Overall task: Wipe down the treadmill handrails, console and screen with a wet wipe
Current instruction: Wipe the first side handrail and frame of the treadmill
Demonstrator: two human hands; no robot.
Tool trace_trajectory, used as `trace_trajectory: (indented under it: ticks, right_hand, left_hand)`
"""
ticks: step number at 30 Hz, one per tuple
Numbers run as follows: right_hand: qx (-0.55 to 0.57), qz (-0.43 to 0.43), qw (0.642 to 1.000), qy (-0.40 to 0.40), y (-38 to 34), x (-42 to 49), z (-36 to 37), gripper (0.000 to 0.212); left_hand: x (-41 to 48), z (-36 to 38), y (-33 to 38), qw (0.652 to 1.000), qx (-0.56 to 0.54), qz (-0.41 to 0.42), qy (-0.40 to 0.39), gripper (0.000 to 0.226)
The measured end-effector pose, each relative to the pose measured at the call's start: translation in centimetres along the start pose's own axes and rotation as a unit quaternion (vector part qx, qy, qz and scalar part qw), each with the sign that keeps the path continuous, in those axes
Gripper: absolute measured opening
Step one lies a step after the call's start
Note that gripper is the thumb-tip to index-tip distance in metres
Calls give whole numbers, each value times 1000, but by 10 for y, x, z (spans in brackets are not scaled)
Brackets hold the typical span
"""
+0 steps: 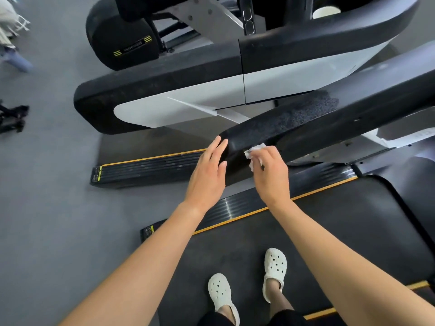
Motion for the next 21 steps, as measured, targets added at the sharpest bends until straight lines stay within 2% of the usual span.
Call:
trace_trajectory:
  ticks: [3, 5, 7, 11, 13, 18, 21]
  right_hand:
    - [37, 28, 995, 91, -9, 4, -7, 13]
    - [37, 35, 993, 111, -14, 3, 0, 11]
    - [31, 24, 995, 97, -17, -3, 17, 10]
    - [7, 37, 999, 0, -17, -22, 68, 10]
    - [-3, 41, 999, -22, -18, -27, 79, 12]
    - [23, 32, 996, 81, -34, -12, 50, 6]
    - [16, 46, 994, 101, -41, -9, 50, 3]
  left_hand:
    - [-5, -2, -13, 1000, -5, 3, -9, 55]
    - [-8, 0, -22, 1000, -14, 9, -12, 55]
    - [-11, 1, -31, 999, -24, 15, -17, 55]
    - [-11, 2, -46, 998, -33, 37, -32, 58]
    - [-11, 3, -51, 997, -41, 50, -40, 60]
    - [-10, -1, -56, 994, -68, 63, -65, 63]
    - [-10, -2, -59, 992, -74, 69, -78, 66]
Point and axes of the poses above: each hand's wrist, its own x-axis towards the middle knuckle, its own z-axis out of the palm, y = z × x, the point moved 4 cm from there along x, towards the middle knuckle, and after that the axes turned 8 degrees about -y, right-handed, at the moved point
